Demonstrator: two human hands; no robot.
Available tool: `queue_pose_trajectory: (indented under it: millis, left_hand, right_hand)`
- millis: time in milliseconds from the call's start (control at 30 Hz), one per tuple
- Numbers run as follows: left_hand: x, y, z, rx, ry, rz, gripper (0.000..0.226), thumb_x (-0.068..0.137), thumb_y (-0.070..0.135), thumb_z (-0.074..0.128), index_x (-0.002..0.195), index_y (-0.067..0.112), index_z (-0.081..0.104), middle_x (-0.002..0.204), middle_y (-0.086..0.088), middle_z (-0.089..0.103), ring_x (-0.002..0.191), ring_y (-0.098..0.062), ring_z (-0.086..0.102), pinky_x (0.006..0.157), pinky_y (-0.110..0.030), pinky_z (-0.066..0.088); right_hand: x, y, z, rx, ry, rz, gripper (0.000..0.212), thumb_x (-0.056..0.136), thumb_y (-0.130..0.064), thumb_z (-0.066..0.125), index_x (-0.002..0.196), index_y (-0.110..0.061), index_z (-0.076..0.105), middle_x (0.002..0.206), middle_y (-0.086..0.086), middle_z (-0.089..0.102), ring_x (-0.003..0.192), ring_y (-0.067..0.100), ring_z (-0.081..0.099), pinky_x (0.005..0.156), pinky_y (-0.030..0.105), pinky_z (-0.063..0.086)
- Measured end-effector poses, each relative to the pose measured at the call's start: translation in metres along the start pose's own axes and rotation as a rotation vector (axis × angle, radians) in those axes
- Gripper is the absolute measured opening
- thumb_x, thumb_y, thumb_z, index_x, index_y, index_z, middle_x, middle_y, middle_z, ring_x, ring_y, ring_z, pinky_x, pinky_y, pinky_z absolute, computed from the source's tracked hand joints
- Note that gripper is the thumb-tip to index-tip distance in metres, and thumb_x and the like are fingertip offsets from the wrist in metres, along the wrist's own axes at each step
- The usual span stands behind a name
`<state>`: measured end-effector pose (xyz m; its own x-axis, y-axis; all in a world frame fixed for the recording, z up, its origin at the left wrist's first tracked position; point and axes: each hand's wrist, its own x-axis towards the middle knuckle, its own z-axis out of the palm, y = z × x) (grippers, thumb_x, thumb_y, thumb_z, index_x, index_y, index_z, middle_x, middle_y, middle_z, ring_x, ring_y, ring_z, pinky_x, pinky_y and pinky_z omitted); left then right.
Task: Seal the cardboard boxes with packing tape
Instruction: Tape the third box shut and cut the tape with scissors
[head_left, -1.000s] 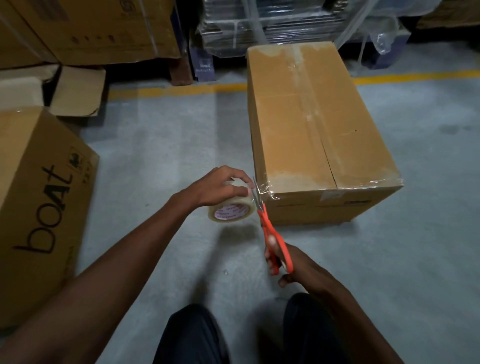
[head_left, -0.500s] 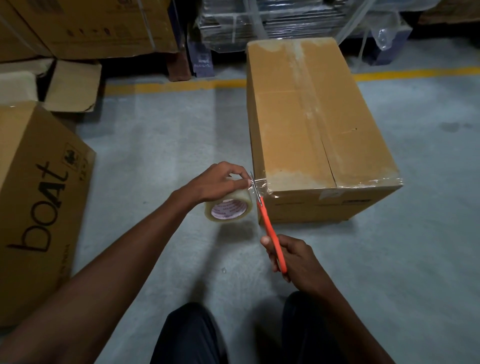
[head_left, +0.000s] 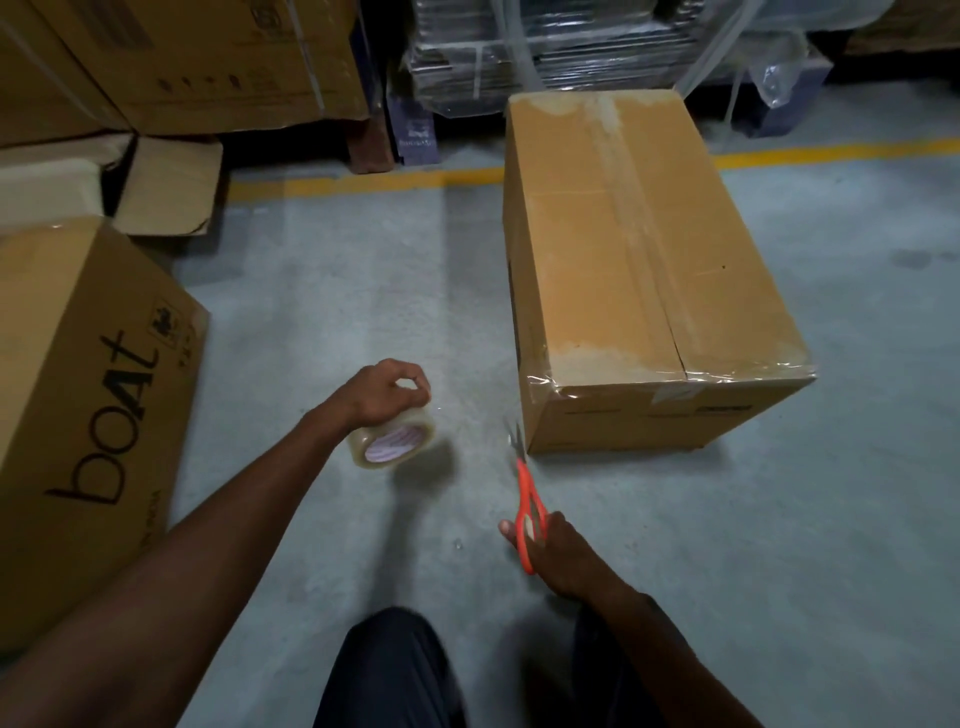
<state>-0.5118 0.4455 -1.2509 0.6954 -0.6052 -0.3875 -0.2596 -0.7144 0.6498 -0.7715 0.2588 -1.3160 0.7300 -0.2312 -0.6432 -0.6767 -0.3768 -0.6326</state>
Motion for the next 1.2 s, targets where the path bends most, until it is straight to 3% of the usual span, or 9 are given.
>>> queue_pose_trajectory:
  millis: [133, 233, 300, 433, 633, 900, 967, 1033, 1200]
  left_hand:
    - [-0.015, -0.018, -0.004, 0.001, 0.031, -0.083, 0.013, 0.092, 0.03, 0.071, 0.08, 0.033, 0.071, 0.097, 0.006, 0.074, 0.091, -0.019, 0.07, 0.095, -0.039, 0.051]
    - [-0.022, -0.022, -0.003, -0.129, 0.076, -0.082, 0.015, 0.08, 0.05, 0.072, 0.081, 0.034, 0.073, 0.09, 0.008, 0.076, 0.085, -0.021, 0.07, 0.086, -0.036, 0.052]
    - [-0.024, -0.022, 0.0, -0.217, 0.095, -0.066, 0.012, 0.089, 0.028, 0.076, 0.078, 0.029, 0.074, 0.083, 0.013, 0.074, 0.081, -0.019, 0.067, 0.083, -0.035, 0.05]
    - [-0.021, -0.011, 0.007, -0.231, 0.104, -0.05, 0.01, 0.094, 0.012, 0.072, 0.086, 0.016, 0.075, 0.088, 0.005, 0.075, 0.082, -0.021, 0.066, 0.081, -0.033, 0.049]
    - [-0.022, 0.03, 0.017, -0.429, 0.201, 0.051, 0.008, 0.095, 0.009, 0.07, 0.096, 0.002, 0.074, 0.099, -0.008, 0.075, 0.085, -0.016, 0.065, 0.081, -0.027, 0.05]
    - [-0.015, 0.057, 0.05, -0.565, 0.326, 0.006, 0.011, 0.099, 0.021, 0.066, 0.091, 0.025, 0.072, 0.079, 0.011, 0.068, 0.073, -0.008, 0.06, 0.072, -0.025, 0.045]
    - [-0.014, 0.054, 0.062, -0.554, 0.381, -0.012, 0.013, 0.099, 0.02, 0.065, 0.091, 0.027, 0.071, 0.085, 0.011, 0.07, 0.079, -0.01, 0.061, 0.077, -0.028, 0.047]
    - [-0.013, 0.05, 0.071, -0.535, 0.421, -0.031, 0.015, 0.099, 0.019, 0.065, 0.09, 0.03, 0.07, 0.094, 0.008, 0.072, 0.087, -0.016, 0.063, 0.086, -0.034, 0.048]
    - [-0.01, 0.042, 0.089, -0.392, 0.426, -0.124, 0.017, 0.101, 0.018, 0.063, 0.117, 0.018, 0.067, 0.117, -0.002, 0.068, 0.105, -0.024, 0.061, 0.085, -0.026, 0.041]
  right_hand:
    - [0.017, 0.025, 0.014, -0.473, -0.06, 0.059, 0.054, 0.098, -0.045, 0.06, 0.135, -0.007, 0.054, 0.139, 0.014, 0.055, 0.126, 0.025, 0.055, 0.1, 0.028, 0.043]
    - [0.006, -0.019, -0.006, -0.633, 0.09, -0.103, 0.028, 0.103, -0.031, 0.05, 0.12, -0.014, 0.064, 0.123, 0.012, 0.064, 0.116, 0.029, 0.062, 0.089, 0.033, 0.046]
    - [-0.002, -0.057, -0.033, -0.535, 0.359, -0.376, 0.017, 0.098, -0.029, 0.058, 0.1, -0.018, 0.071, 0.099, 0.007, 0.07, 0.096, 0.028, 0.067, 0.071, 0.031, 0.041]
    - [0.012, -0.104, -0.09, -0.379, 0.91, -0.93, 0.007, 0.091, -0.016, 0.072, 0.096, -0.012, 0.075, 0.098, 0.009, 0.064, 0.094, 0.026, 0.052, 0.076, 0.033, 0.04]
    - [0.056, -0.091, -0.101, -0.657, 0.844, -0.842, 0.017, 0.089, -0.032, 0.069, 0.089, -0.018, 0.078, 0.115, 0.004, 0.064, 0.103, 0.026, 0.049, 0.077, 0.039, 0.038]
    - [0.052, -0.093, -0.099, -1.11, 0.659, -0.829, 0.022, 0.089, -0.033, 0.07, 0.082, -0.013, 0.075, 0.157, 0.012, 0.043, 0.132, 0.036, 0.045, 0.096, 0.052, 0.035]
    - [0.049, -0.084, -0.097, -1.116, 0.645, -0.913, 0.038, 0.101, -0.04, 0.051, 0.119, -0.014, 0.072, 0.162, 0.011, 0.035, 0.143, 0.034, 0.037, 0.107, 0.056, 0.03]
    - [0.046, -0.068, -0.097, -1.114, 0.665, -0.935, 0.055, 0.105, -0.037, 0.039, 0.155, -0.014, 0.041, 0.168, 0.011, 0.022, 0.153, 0.031, 0.022, 0.118, 0.057, 0.023]
    - [0.046, -0.033, -0.089, -1.275, 0.548, -0.897, 0.065, 0.106, -0.044, 0.033, 0.161, -0.01, 0.026, 0.171, 0.009, 0.006, 0.157, 0.034, -0.007, 0.125, 0.058, -0.006]
